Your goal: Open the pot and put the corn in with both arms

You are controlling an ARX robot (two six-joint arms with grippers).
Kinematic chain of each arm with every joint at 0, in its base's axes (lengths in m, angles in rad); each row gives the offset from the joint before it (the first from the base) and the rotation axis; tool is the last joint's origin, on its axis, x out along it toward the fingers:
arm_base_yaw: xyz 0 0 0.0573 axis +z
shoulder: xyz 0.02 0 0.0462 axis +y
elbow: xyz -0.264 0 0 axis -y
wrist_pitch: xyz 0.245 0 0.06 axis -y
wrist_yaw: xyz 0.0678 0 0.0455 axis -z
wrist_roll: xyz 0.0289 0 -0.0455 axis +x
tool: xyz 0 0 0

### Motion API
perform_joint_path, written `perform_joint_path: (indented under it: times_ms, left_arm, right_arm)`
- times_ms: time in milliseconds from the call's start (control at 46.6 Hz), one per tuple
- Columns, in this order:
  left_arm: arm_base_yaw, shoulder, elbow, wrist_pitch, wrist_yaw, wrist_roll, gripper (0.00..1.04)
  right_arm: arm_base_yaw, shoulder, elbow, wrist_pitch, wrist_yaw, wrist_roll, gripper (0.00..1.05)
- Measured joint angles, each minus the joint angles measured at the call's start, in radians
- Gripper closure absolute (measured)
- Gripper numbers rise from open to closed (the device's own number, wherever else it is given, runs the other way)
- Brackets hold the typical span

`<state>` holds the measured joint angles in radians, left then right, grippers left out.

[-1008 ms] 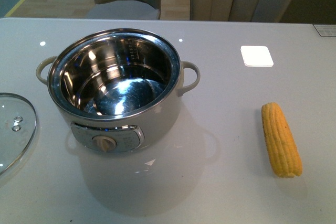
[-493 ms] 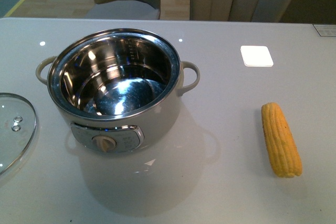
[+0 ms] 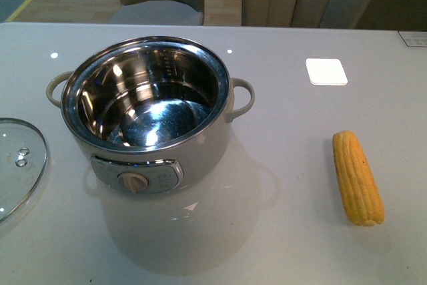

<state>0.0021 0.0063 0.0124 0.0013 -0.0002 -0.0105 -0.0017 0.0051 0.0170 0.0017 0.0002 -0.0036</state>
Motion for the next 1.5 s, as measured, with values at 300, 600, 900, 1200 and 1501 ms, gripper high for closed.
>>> perform_joint_path:
  times_ms: [300, 600, 900, 1200, 1501]
  left_arm:
    - [0.0, 0.0, 0.0, 0.0, 0.0, 0.0, 0.26]
    - [0.0, 0.0, 0.0, -0.001, 0.0, 0.003, 0.07]
    - [0.0, -0.001, 0.0, -0.001, 0.0, 0.003, 0.07]
    - [0.0, -0.001, 0.0, -0.001, 0.0, 0.003, 0.07]
    - [0.0, -0.001, 0.0, -0.001, 0.0, 0.003, 0.07]
  right_arm:
    - [0.0, 0.0, 0.0, 0.0, 0.0, 0.0, 0.09]
    - [0.016, 0.429, 0.204, -0.462, 0.013, 0.061, 0.09]
    - [0.05, 0.921, 0.221, -0.087, -0.051, 0.055, 0.09]
    - [0.061, 1.424, 0.271, 0.31, -0.059, 0.023, 0.09]
    - [0.095, 1.883, 0.433, 0.524, -0.048, -0.014, 0.09]
